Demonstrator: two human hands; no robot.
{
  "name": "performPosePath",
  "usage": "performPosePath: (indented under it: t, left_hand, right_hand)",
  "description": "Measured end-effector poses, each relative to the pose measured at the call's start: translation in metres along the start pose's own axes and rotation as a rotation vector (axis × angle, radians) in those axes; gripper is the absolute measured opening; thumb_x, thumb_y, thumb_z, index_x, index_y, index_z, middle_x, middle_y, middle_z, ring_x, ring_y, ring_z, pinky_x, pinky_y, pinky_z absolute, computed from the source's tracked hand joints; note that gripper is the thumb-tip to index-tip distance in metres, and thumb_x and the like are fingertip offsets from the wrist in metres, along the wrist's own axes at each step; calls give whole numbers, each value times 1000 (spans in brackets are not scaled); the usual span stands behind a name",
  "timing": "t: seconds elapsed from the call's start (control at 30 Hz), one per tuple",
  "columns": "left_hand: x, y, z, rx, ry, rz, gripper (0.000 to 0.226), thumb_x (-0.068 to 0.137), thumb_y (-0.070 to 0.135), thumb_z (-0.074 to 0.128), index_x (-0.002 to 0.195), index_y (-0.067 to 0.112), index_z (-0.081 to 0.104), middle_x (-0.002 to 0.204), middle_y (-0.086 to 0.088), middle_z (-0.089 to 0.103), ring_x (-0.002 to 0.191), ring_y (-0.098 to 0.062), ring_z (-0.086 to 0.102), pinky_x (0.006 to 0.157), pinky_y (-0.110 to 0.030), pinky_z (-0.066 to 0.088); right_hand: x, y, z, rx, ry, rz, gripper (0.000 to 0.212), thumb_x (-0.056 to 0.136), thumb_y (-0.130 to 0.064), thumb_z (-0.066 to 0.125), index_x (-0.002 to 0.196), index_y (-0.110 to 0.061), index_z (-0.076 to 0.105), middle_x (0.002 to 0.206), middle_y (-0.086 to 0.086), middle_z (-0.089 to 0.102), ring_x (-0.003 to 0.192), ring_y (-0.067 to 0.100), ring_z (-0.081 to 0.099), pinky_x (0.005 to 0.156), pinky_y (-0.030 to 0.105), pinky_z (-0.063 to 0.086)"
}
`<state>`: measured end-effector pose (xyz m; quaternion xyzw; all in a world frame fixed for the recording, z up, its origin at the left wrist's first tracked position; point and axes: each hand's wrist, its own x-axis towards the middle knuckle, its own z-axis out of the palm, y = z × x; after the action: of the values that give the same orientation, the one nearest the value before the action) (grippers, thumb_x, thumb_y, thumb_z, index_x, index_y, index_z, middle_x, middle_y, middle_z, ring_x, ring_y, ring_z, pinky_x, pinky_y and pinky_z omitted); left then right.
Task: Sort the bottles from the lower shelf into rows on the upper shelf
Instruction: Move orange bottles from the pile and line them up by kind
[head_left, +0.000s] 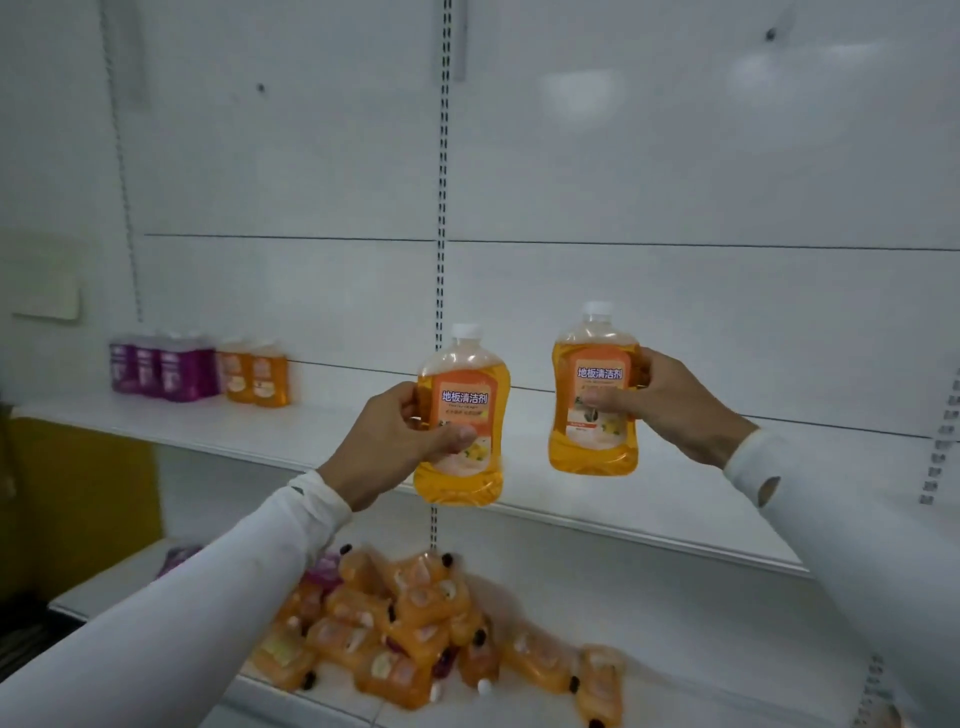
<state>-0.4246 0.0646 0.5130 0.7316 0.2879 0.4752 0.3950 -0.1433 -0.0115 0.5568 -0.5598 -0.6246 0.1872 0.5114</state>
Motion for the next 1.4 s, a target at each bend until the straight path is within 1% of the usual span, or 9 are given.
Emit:
performPosePath:
  t: [0.17,0.33,0.47,0.63,0.73,0.9,1.07,1.27,1.4]
  left_hand:
    - [0,-35,-129,111,122,-49,57,64,30,85,113,14,61,105,-1,72,91,-16,72,79,-37,61]
    - [-3,-68,-233,155,262,-111,52,69,22,85,114,15,61,105,-2,73,92,-18,72,78,-36,61]
    - [6,-99,-298,177,324,-138,45,70,22,83,108,21,59,102,3,73,89,-12,72,67,-22,58]
    - [43,-151,-363,225,366,-151,39,72,23,80,103,28,57,100,10,70,87,-6,70,60,-15,54]
    - [84,-183,-402,282,371,-163,41,73,27,79,107,29,57,104,10,70,91,-9,70,66,-18,56]
    - [165,-235,-460,272,352,-156,45,72,21,81,112,20,60,103,3,73,88,-7,72,68,-19,57]
    - [232,-296,-499,228,291,-173,50,72,21,83,116,17,60,106,1,73,94,-12,71,81,-31,59]
    - [293,-372,-533,112,147,-177,52,72,14,82,118,12,58,109,-2,72,98,-15,70,84,-36,59]
    - [327,-412,-544,29,34,-172,49,72,7,82,115,9,58,107,-6,72,97,-18,70,81,-32,59]
  right_hand:
    - [64,-33,110,53,-73,-78,51,78,-25,79,124,-20,58,110,-2,70,100,18,68,87,38,57]
    - [128,-54,221,96,-180,-116,64,68,-36,79,125,-21,57,111,-2,70,101,19,68,88,40,57]
    - [183,-55,306,155,-252,-143,64,66,-35,83,123,-20,59,109,-2,72,99,19,70,86,37,58]
    - [261,-32,410,212,-317,-170,59,73,-30,83,125,-21,58,111,-3,71,100,18,70,87,39,59]
    - [315,-21,456,225,-351,-179,60,72,-29,85,125,-22,57,111,-4,71,100,15,70,85,36,59]
    - [408,-10,506,260,-332,-159,61,70,-30,85,124,-20,58,110,-3,72,98,16,71,79,30,59]
    - [463,9,539,237,-299,-99,57,71,-25,85,122,-20,58,108,-3,71,93,12,71,67,21,57]
    - [491,41,563,158,-176,11,61,69,-28,85,124,-21,58,110,-4,71,96,13,70,69,23,58]
    - [490,53,572,147,-20,101,59,70,-21,85,123,-18,57,107,-3,71,92,12,70,65,20,56]
